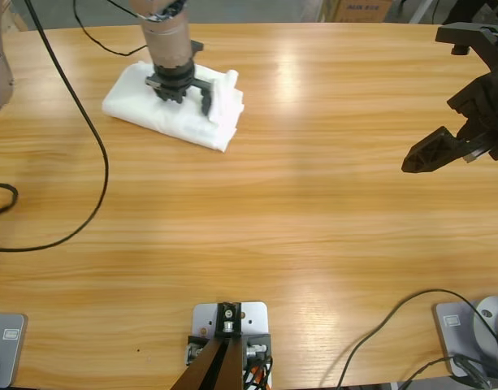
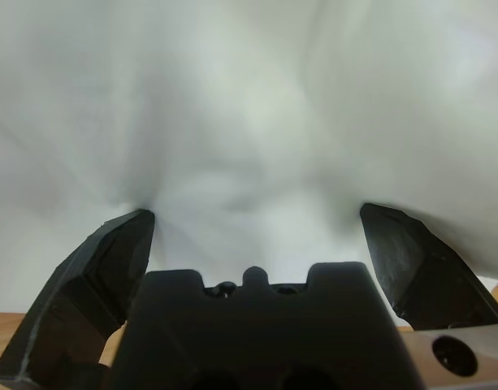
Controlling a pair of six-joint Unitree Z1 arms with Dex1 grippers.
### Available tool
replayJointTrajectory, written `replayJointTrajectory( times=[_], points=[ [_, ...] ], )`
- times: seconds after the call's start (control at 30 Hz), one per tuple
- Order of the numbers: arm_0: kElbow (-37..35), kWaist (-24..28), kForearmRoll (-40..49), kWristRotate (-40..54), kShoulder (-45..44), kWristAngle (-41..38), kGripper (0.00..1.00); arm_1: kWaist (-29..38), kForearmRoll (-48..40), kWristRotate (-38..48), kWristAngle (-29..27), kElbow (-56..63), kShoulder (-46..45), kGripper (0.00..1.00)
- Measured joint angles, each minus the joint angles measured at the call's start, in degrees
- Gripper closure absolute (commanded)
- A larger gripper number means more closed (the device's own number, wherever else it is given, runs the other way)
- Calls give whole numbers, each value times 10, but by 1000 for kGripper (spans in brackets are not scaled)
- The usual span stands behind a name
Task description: Fold clothes
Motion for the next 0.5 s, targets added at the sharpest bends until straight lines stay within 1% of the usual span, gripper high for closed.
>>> replayJointTrajectory(
  times=[0.3,0.5],
  points=[
    [17,27,0,-6,-15,0,230,0,0,-2,0,0,0,0],
    [34,52,0,-6,-23,0,230,0,0,-2,0,0,-2,0]
  ],
)
